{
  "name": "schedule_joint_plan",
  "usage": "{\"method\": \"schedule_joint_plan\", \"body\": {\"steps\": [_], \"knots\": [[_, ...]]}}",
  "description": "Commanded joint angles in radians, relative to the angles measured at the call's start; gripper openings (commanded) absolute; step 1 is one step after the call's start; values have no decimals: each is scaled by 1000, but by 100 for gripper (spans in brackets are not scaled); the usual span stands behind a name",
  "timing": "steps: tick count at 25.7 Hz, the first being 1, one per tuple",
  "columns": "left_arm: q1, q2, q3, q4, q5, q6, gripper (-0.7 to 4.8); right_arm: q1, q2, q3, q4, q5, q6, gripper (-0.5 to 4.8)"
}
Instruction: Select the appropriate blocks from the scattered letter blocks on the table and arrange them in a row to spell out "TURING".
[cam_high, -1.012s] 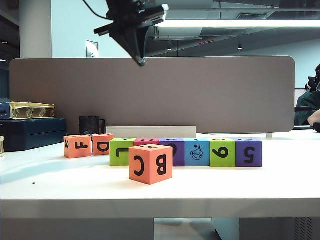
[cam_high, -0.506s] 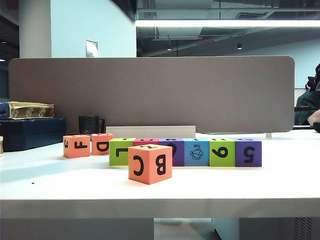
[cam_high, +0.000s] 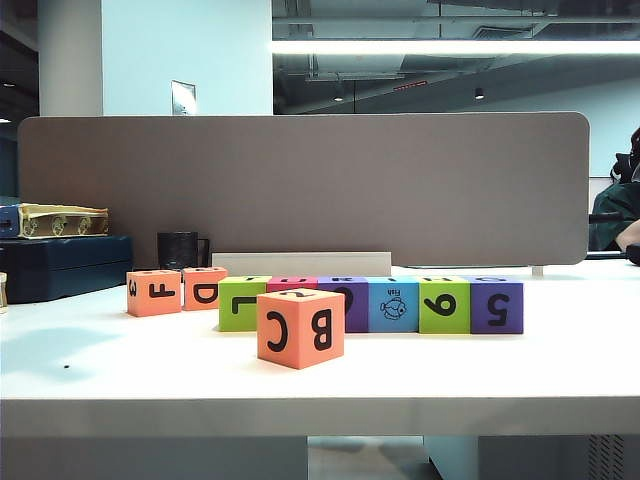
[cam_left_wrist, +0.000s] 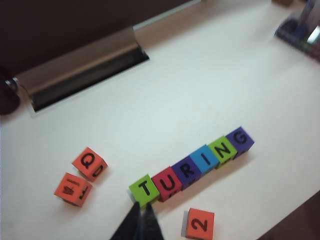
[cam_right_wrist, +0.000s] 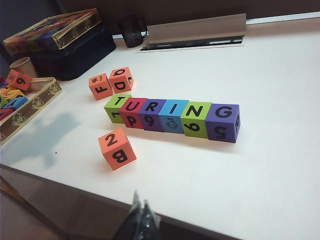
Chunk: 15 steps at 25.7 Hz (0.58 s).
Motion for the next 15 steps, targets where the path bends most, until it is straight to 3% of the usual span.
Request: {"method": "schedule_joint_plan", "body": {"steps": [1, 7, 9, 10, 13, 15], "knots": [[0, -76, -11, -5, -2, -21, -6, 0, -10, 3, 12, 0, -3, -1], [1, -202, -65, -5, -38, -21, -6, 0, -10, 3, 12, 0, -3, -1], [1, -247, -102, -5, -192, -22, -6, 0, -9, 3, 13, 0, -3, -1], [1, -273, -142, -5, -323, -27, -6, 0, -10, 3, 13, 0, -3, -1], [1, -294, -217, -5, -410, -41, -6, 0, -9, 3, 13, 1, -3, -1], [2, -301, -278, -2, -410, -41, -6, 0, -9, 3, 13, 0, -3, -1]]}}
